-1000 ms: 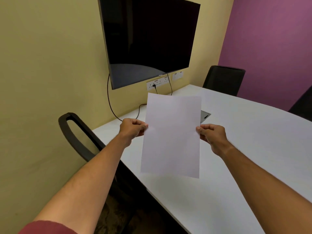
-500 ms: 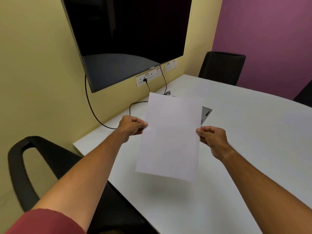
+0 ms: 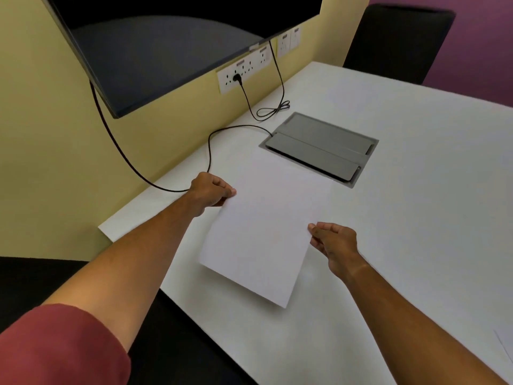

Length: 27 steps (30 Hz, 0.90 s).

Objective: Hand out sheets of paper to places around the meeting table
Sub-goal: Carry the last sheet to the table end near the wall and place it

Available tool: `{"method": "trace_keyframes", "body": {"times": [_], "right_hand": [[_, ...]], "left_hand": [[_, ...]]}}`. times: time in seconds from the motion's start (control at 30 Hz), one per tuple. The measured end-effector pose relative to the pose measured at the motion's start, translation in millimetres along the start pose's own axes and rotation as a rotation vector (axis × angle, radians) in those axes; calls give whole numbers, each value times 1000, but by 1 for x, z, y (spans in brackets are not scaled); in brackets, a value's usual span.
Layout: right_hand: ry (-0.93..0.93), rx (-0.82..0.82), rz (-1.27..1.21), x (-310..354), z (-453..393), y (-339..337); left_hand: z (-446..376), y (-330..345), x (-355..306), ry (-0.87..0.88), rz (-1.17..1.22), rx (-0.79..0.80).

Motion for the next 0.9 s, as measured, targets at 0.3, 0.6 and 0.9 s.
{"method": "trace_keyframes", "body": {"times": [0.3,0.6,0.9], "right_hand": [[165,-94,24,-79,-27,25],[182,-131,206,-107,-46,35],[139,-147,375,-118,-52,46]], "left_hand": [[-90,24,37,-64,-144,-1],[-130,34,71,-121,-195,-34],[-143,37,77,-98,-231,-84]]}}
Point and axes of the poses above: each hand's wrist, its own z-axis away from the middle knuckle, its own y-axis out of the palm, x = y × z, the point moved 4 cm from there along -z, towards the middle knuckle, and after that the axes turned 15 degrees about -y, right-handed, at the moved point
